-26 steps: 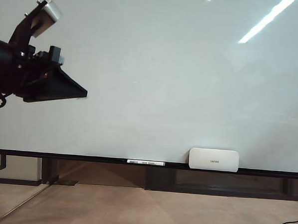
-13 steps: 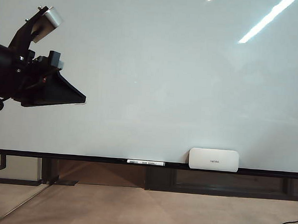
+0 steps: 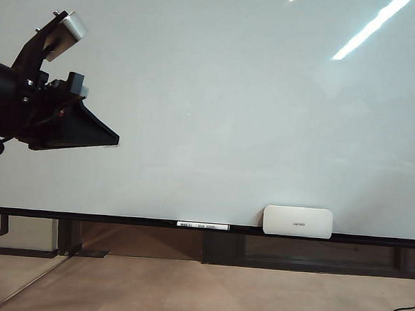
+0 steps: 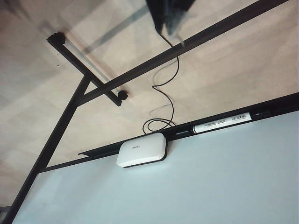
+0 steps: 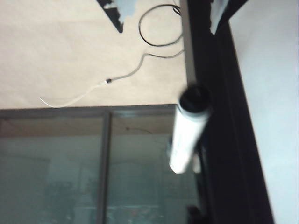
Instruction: Reach to the right to find the marker pen, pick it up, and write the number 18 on the whiteboard.
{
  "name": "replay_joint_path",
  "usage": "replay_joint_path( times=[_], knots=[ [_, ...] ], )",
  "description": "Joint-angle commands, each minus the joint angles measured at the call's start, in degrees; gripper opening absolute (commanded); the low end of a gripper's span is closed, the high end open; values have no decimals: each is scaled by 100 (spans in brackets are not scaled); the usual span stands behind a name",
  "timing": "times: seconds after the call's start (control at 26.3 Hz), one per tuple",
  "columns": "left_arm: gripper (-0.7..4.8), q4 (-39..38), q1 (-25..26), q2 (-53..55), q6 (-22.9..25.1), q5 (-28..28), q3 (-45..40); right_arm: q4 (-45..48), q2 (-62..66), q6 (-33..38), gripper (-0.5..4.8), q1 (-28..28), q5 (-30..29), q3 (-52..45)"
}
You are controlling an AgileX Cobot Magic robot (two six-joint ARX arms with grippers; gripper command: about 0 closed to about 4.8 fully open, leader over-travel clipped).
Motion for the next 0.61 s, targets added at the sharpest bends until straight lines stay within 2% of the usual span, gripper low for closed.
replay_joint_path(
  times=[0.04, 0.61],
  knots=[
    [-5, 31, 0, -15, 24, 0, 22, 4, -24, 4, 235, 31, -227, 184],
    [-5, 33, 0, -15, 7, -17, 22, -275, 17, -63, 235, 175, 35, 492]
  ],
)
